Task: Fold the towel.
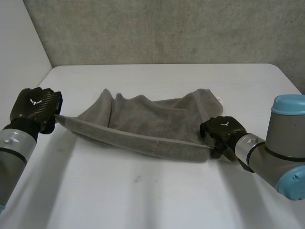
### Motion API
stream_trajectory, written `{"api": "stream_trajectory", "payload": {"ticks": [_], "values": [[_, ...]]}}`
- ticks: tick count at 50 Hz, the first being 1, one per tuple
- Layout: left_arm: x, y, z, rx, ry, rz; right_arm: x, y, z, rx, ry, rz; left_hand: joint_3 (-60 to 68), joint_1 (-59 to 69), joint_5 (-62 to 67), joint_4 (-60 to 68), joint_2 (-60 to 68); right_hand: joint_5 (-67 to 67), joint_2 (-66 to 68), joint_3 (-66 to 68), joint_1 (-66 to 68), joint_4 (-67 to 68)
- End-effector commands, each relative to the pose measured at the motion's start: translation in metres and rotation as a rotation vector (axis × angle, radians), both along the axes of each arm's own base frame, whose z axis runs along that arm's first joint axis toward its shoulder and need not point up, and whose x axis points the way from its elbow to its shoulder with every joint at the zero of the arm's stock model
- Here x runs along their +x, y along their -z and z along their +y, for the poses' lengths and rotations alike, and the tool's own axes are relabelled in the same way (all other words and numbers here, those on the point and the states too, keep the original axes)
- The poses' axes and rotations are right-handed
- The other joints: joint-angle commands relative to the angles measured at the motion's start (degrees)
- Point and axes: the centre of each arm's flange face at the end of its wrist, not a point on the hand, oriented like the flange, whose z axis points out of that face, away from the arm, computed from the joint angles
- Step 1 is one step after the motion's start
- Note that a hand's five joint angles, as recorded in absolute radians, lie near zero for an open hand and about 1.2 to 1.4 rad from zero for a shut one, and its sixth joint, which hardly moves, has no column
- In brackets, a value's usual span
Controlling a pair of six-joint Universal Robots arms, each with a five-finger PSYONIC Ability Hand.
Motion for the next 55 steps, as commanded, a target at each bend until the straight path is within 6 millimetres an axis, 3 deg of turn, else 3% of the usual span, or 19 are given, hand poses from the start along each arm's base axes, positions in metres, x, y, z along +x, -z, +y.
{"api": "stream_trajectory", "payload": {"ticks": [1,12,21,26,28,34,37,39,40,41,42,44,45,47,48,49,50,53,55], "values": [[0.001,0.01,-0.014,0.086,-0.011,-0.009,-0.006,0.003,0.003,0.079,0.018,0.001,10.37,13.88,11.56,10.28,10.26,2.33,2.05,2.57,-0.52,2.49],[0.005,0.022,-0.027,0.119,-0.044,-0.014,-0.03,0.005,-0.006,0.121,0.093,0.006,10.37,13.88,11.56,10.28,10.26,7.19,6.92,7.43,4.34,7.36],[0.008,0.022,-0.03,0.117,-0.072,-0.017,-0.036,0.009,-0.006,0.135,0.108,0.006,10.37,13.88,11.56,10.28,10.26,16.12,15.85,16.36,13.27,16.29],[0.008,0.023,-0.029,0.12,-0.072,-0.017,-0.034,0.011,-0.005,0.138,0.091,-0.003,10.37,13.88,11.56,10.28,10.26,32.1,31.82,32.34,29.25,32.27],[0.008,0.024,-0.029,0.125,-0.072,-0.018,-0.034,0.009,-0.007,0.127,0.091,-0.016,10.37,13.88,11.56,10.28,10.26,47.48,47.21,47.72,44.63,47.65],[0.007,0.026,-0.025,0.138,-0.071,-0.02,-0.035,-0.004,-0.015,0.059,0.097,-0.04,10.37,13.88,11.56,10.28,10.26,47.52,47.24,47.76,44.67,47.69],[0.005,0.024,-0.02,0.149,-0.06,-0.022,-0.039,-0.021,-0.022,-0.003,0.104,-0.059,10.37,13.88,11.56,10.28,10.26,47.52,47.24,47.76,44.67,47.69],[0.004,0.023,-0.017,0.158,-0.055,-0.023,-0.042,-0.046,-0.026,-0.071,0.095,-0.081,10.37,13.88,11.56,10.28,10.26,47.52,47.24,47.76,44.67,47.69],[0.004,0.016,-0.013,0.161,-0.054,-0.024,-0.042,-0.046,-0.026,-0.071,0.095,-0.081,10.37,13.88,11.56,10.28,10.26,47.52,47.24,47.76,44.67,47.69],[0.004,0.016,-0.013,0.161,-0.054,-0.024,-0.042,-0.064,-0.028,-0.126,0.089,-0.087,10.37,13.88,11.56,10.28,10.26,47.52,47.24,47.76,44.67,47.69],[0.004,0.005,-0.008,0.152,-0.054,-0.023,-0.042,-0.064,-0.028,-0.127,0.089,-0.087,10.37,13.88,11.56,10.28,10.26,47.52,47.24,47.76,44.67,47.69],[0.004,-0.007,-0.003,0.142,-0.052,-0.02,-0.045,-0.104,-0.026,-0.226,0.09,-0.094,10.37,13.88,11.56,10.28,10.26,47.52,47.24,47.76,44.67,47.69],[0.004,-0.018,0.002,0.133,-0.048,-0.016,-0.045,-0.105,-0.026,-0.227,0.091,-0.094,10.37,13.88,11.56,10.28,10.26,47.52,47.24,47.76,44.67,47.69],[0.003,-0.031,0.008,0.12,-0.045,-0.013,-0.051,-0.148,-0.018,-0.302,0.085,-0.059,10.37,13.88,11.56,10.28,10.26,47.52,47.24,47.76,44.67,47.69],[0.004,-0.046,0.014,0.099,-0.045,-0.009,-0.051,-0.148,-0.018,-0.302,0.085,-0.059,10.37,13.88,11.56,10.28,10.26,47.52,47.24,47.76,44.67,47.69],[0.004,-0.046,0.014,0.099,-0.045,-0.009,-0.056,-0.167,-0.012,-0.331,0.086,-0.024,10.37,13.88,11.56,10.28,10.26,47.52,47.24,47.76,44.67,47.69],[0.005,-0.06,0.021,0.083,-0.045,-0.005,-0.061,-0.184,-0.006,-0.355,0.087,0.015,10.37,13.88,11.56,10.28,10.26,47.52,47.24,47.76,44.67,47.69],[0.006,-0.087,0.035,0.046,-0.044,0.0,-0.065,-0.199,0.002,-0.378,0.08,0.065,10.37,13.88,11.56,10.28,10.26,47.52,47.24,47.76,44.67,47.69],[0.007,-0.099,0.04,0.031,-0.045,0.002,-0.07,-0.22,0.015,-0.426,0.059,0.17,10.37,13.88,11.56,10.28,10.26,47.52,47.24,47.76,44.67,47.69]]}}
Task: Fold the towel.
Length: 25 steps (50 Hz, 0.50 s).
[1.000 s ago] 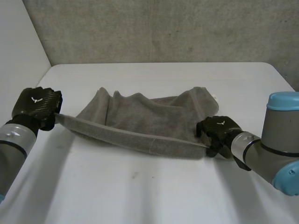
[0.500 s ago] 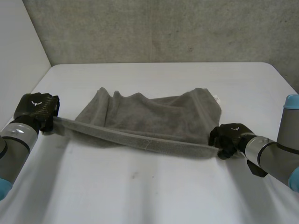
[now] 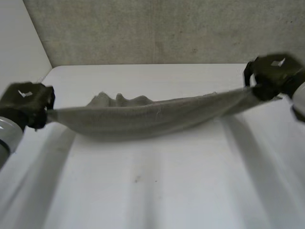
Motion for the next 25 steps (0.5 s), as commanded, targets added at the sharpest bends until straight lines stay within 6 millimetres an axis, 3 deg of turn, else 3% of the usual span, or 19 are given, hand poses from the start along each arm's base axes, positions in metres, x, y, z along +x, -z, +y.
{"api": "stream_trajectory", "payload": {"ticks": [1,7,11,12,13,14,15,17,18,19,21,22,23,24,25], "values": [[0.003,-0.062,0.032,-0.072,0.002,0.009,-0.014,-0.061,0.031,-0.102,0.007,0.201,10.35,13.89,11.53,10.24,10.24,12.95,12.09,11.99,1.21,11.55],[0.004,-0.061,0.039,0.021,0.004,-0.006,-0.012,-0.068,0.044,-0.088,-0.016,0.288,10.35,13.89,11.53,10.24,10.24,12.95,12.09,11.99,1.21,11.55],[0.001,-0.042,0.032,0.1,0.015,-0.017,-0.001,-0.044,0.042,-0.005,-0.064,0.307,10.35,13.89,11.53,10.24,10.24,12.95,12.09,11.99,1.21,11.55],[-0.001,-0.03,0.026,0.15,0.02,-0.023,-0.001,-0.044,0.042,-0.005,-0.065,0.307,10.35,13.89,11.53,10.24,10.24,12.95,12.09,11.99,1.21,11.55],[-0.001,-0.03,0.026,0.15,0.02,-0.023,0.005,-0.029,0.038,0.042,-0.086,0.327,10.35,13.89,11.53,10.24,10.24,12.95,12.09,11.99,1.21,11.55],[-0.002,-0.018,0.019,0.198,0.022,-0.031,0.009,-0.013,0.031,0.09,-0.094,0.351,10.35,13.89,11.53,10.24,10.24,12.95,12.09,11.99,1.21,11.55],[-0.004,-0.006,0.011,0.24,0.024,-0.038,0.009,-0.012,0.031,0.09,-0.094,0.351,10.35,13.89,11.53,10.24,10.24,12.95,12.09,11.99,1.21,11.55],[-0.005,0.005,0.002,0.274,0.024,-0.042,0.012,0.014,0.019,0.158,-0.09,0.411,10.35,13.89,11.53,10.24,10.24,12.95,12.09,11.99,1.21,11.55],[-0.006,0.013,-0.011,0.291,0.024,-0.044,0.012,0.014,0.019,0.158,-0.09,0.411,10.35,13.89,11.53,10.24,10.24,12.95,12.09,11.99,1.21,11.55],[-0.006,0.013,-0.011,0.291,0.024,-0.044,0.013,0.026,0.012,0.183,-0.089,0.439,10.35,13.89,11.53,10.24,10.24,12.95,12.09,11.99,1.21,11.55],[-0.012,0.024,-0.037,0.292,0.027,-0.046,0.015,0.036,0.004,0.199,-0.083,0.462,10.35,13.89,11.53,10.24,10.24,12.95,12.09,11.99,1.21,11.55],[-0.012,0.024,-0.037,0.292,0.027,-0.046,0.018,0.044,-0.006,0.207,-0.082,0.471,10.35,13.89,11.53,10.24,10.24,12.95,12.09,11.99,1.21,11.55],[-0.017,0.026,-0.05,0.278,0.038,-0.046,0.018,0.044,-0.006,0.207,-0.082,0.471,10.35,13.89,11.53,10.24,10.24,12.95,12.09,11.99,1.21,11.55],[-0.017,0.026,-0.05,0.278,0.038,-0.046,0.024,0.049,-0.015,0.192,-0.084,0.47,10.35,13.89,11.53,10.24,10.24,12.95,12.09,11.99,1.21,11.55],[-0.022,0.025,-0.065,0.252,0.044,-0.044,0.031,0.048,-0.024,0.15,-0.084,0.461,10.35,13.89,11.53,10.24,10.24,12.95,12.09,11.99,1.21,11.55]]}}
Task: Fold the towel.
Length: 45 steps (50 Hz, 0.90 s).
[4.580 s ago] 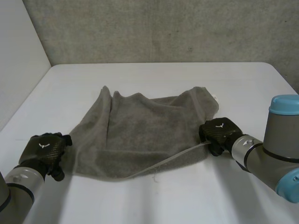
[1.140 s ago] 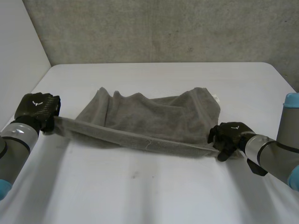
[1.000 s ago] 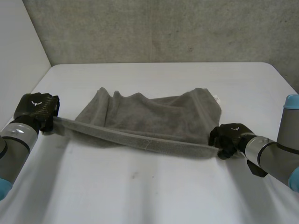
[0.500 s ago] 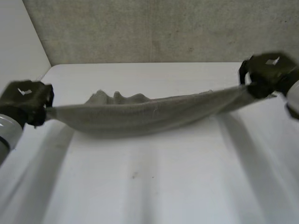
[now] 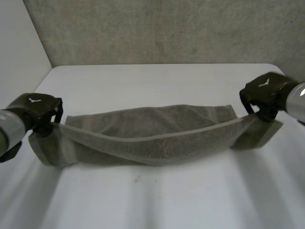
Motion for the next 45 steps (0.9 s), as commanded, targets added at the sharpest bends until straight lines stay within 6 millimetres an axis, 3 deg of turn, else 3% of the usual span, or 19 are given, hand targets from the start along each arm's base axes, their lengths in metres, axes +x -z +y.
{"api": "stream_trajectory", "payload": {"ticks": [1,5,6,7,8,9,10,11,12,14,17,21,26,34,36,38,39,41,45], "values": [[-0.021,0.013,-0.07,-0.06,0.031,0.007,0.018,0.033,-0.041,-0.01,0.001,0.045,10.35,13.89,11.28,10.24,10.24,12.8,12.09,11.91,1.21,11.5],[-0.031,-0.011,-0.1,-0.192,0.04,0.035,0.04,-0.002,-0.077,-0.293,0.0,-0.082,10.35,13.89,11.28,10.24,10.24,12.8,12.09,11.91,1.21,11.5],[-0.037,-0.03,-0.114,-0.285,0.044,0.059,0.04,-0.002,-0.077,-0.294,0.0,-0.083,10.35,13.89,11.28,10.24,10.24,12.8,12.09,11.91,1.21,11.5],[-0.044,-0.055,-0.125,-0.404,0.049,0.087,0.044,-0.024,-0.089,-0.428,0.015,-0.156,10.35,13.89,11.28,10.24,10.24,12.8,12.09,11.91,1.21,11.5],[-0.044,-0.055,-0.125,-0.405,0.049,0.088,0.047,-0.048,-0.099,-0.569,0.025,-0.238,10.35,13.89,11.28,10.24,10.24,12.8,12.09,11.91,1.21,11.5],[-0.051,-0.084,-0.132,-0.533,0.052,0.133,0.047,-0.048,-0.099,-0.571,0.025,-0.239,10.35,13.89,11.28,10.24,10.24,12.8,12.09,11.91,1.21,11.5],[-0.051,-0.084,-0.132,-0.534,0.052,0.134,0.049,-0.072,-0.104,-0.704,0.025,-0.316,10.35,13.89,11.28,10.24,10.24,12.8,12.09,11.91,1.21,11.5],[-0.056,-0.108,-0.134,-0.641,0.052,0.19,0.048,-0.1,-0.104,-0.85,0.027,-0.384,10.35,13.89,11.28,10.24,10.24,12.8,12.09,11.91,1.21,11.5],[-0.055,-0.132,-0.138,-0.752,0.042,0.26,0.047,-0.101,-0.104,-0.852,0.027,-0.385,10.35,13.89,11.28,10.24,10.24,12.8,12.09,11.91,1.21,11.5],[-0.054,-0.151,-0.138,-0.836,0.037,0.329,0.044,-0.135,-0.095,-1.034,0.019,-0.458,10.35,13.89,11.28,10.24,10.24,12.8,12.09,11.91,1.21,11.5],[-0.052,-0.175,-0.133,-0.934,0.035,0.429,0.043,-0.138,-0.092,-1.048,0.021,-0.464,10.35,13.89,11.28,10.24,10.24,12.8,12.09,11.91,1.21,11.5],[-0.05,-0.162,-0.133,-0.88,0.03,0.443,0.043,-0.116,-0.09,-0.943,0.024,-0.432,10.35,13.89,11.28,10.24,10.24,12.8,12.09,11.91,1.21,11.5],[-0.048,-0.097,-0.134,-0.655,0.003,0.384,0.043,-0.073,-0.088,-0.74,0.026,-0.369,10.35,13.89,11.28,10.24,10.24,12.8,12.09,11.91,1.21,11.5],[-0.042,-0.021,-0.115,-0.413,-0.029,0.322,0.042,0.006,-0.081,-0.446,0.028,-0.294,10.35,13.89,11.28,10.24,10.24,12.8,12.09,11.91,1.21,11.5],[-0.04,-0.014,-0.109,-0.387,-0.032,0.316,0.042,0.018,-0.077,-0.402,0.03,-0.286,10.35,13.89,11.28,10.24,10.24,7.14,6.43,6.25,-4.45,5.84],[-0.04,-0.01,-0.103,-0.366,-0.032,0.312,0.042,0.038,-0.07,-0.324,0.038,-0.285,10.35,13.89,11.28,10.24,10.24,-26.35,-27.07,-27.25,-37.94,-27.66],[-0.039,-0.006,-0.095,-0.348,-0.033,0.308,0.042,0.039,-0.07,-0.324,0.038,-0.285,10.35,13.89,11.28,10.24,10.24,-26.5,-27.21,-27.39,-38.09,-27.8],[-0.038,-0.005,-0.086,-0.334,-0.03,0.305,0.041,0.05,-0.066,-0.254,0.055,-0.327,10.35,13.89,11.28,10.24,10.24,-49.27,-49.98,-50.16,-60.86,-50.57],[-0.038,-0.007,-0.053,-0.307,-0.012,0.298,0.041,0.053,-0.064,-0.21,0.063,-0.382,10.35,13.89,11.28,10.24,10.24,-57.2,-57.91,-58.09,-68.79,-58.5]]}}
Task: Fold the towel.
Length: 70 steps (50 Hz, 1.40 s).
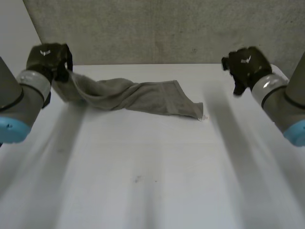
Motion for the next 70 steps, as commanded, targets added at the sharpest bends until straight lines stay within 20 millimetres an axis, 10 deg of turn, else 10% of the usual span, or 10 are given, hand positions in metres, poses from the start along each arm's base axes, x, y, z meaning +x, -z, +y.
{"api": "stream_trajectory", "payload": {"ticks": [1,14,27,40,51,60,70], "values": [[0.002,0.003,0.047,0.052,0.024,-0.016,0.002,0.015,0.008,0.116,-0.024,-0.113,10.33,13.89,11.05,10.24,10.24,-15.83,-14.86,-15.46,-18.88,-15.56],[-0.001,-0.048,0.156,-0.156,0.187,-0.119,0.025,-0.009,0.012,0.097,-0.279,-0.186,10.33,13.89,11.05,10.24,10.24,-13.74,-12.76,-13.36,-16.78,-13.46],[0.014,-0.107,0.232,-0.342,0.219,-0.07,0.086,0.02,0.045,0.177,-0.506,-0.185,10.33,13.89,11.05,10.24,10.24,-8.52,-7.55,-8.14,-11.56,-8.25],[0.02,-0.097,0.252,-0.291,0.231,-0.08,0.158,0.074,0.079,0.243,-0.751,-0.167,10.33,13.89,11.05,10.24,10.24,-5.99,-5.02,-5.62,-9.04,-5.72],[0.021,-0.087,0.256,-0.274,0.232,-0.089,0.178,0.111,0.105,0.324,-0.879,-0.141,10.33,13.89,11.05,10.24,10.24,-1.83,-0.86,-1.45,-4.87,-1.56],[0.019,-0.087,0.248,-0.275,0.226,-0.094,0.177,0.1,0.108,0.346,-0.892,-0.141,10.33,13.89,11.05,10.24,10.24,51.71,52.68,52.08,48.67,51.98],[0.013,-0.088,0.223,-0.292,0.209,-0.092,0.147,0.044,0.086,0.238,-0.677,-0.149,10.33,13.89,11.05,10.24,10.24,54.17,55.14,54.54,51.12,54.44]]}}
